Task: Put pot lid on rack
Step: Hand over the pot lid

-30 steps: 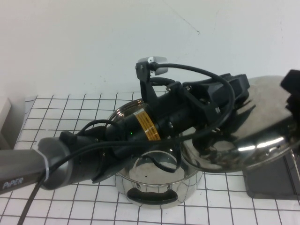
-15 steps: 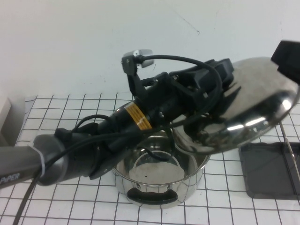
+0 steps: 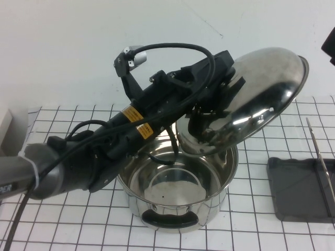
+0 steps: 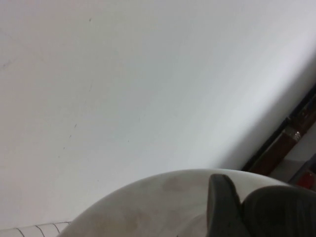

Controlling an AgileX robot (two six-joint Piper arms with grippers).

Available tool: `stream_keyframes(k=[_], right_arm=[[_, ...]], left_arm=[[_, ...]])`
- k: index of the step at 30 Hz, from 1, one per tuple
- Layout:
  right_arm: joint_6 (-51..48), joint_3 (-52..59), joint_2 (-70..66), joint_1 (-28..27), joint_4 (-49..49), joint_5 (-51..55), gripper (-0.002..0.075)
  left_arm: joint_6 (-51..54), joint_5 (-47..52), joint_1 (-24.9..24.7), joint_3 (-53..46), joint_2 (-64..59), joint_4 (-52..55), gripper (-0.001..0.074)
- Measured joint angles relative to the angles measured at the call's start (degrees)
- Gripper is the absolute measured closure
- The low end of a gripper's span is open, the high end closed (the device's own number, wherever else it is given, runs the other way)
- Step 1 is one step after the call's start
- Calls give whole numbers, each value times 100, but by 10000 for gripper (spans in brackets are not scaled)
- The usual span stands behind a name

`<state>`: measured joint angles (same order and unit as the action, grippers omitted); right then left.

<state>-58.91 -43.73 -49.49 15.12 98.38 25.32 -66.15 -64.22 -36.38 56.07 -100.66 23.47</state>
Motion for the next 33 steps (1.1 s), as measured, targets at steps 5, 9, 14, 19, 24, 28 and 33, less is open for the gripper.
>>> stream_keyframes(k=[5,9,14,19,24,28,33], right_arm=[[1,0,-22,0,0,-259,220],[58,0,-159,0,0,-310,219],[150,0,-356,0,0,-286,219],[187,0,-556,0,0,-211,219],[261,0,-736,0,0,-101,219],[327,0,-963,0,0,130,219],[366,0,-1301,0,0,401,219]], left_arm=[[0,16,0,0,102,-169,414],[0,-20,0,0,270,-292,414],[61,-31,0,0,399,-313,414],[100,-41,0,0,420,-238,414],[114,-41,0,0,420,-28,414],[123,-41,0,0,424,148,414],[127,-28,-84,0,434,354,414]])
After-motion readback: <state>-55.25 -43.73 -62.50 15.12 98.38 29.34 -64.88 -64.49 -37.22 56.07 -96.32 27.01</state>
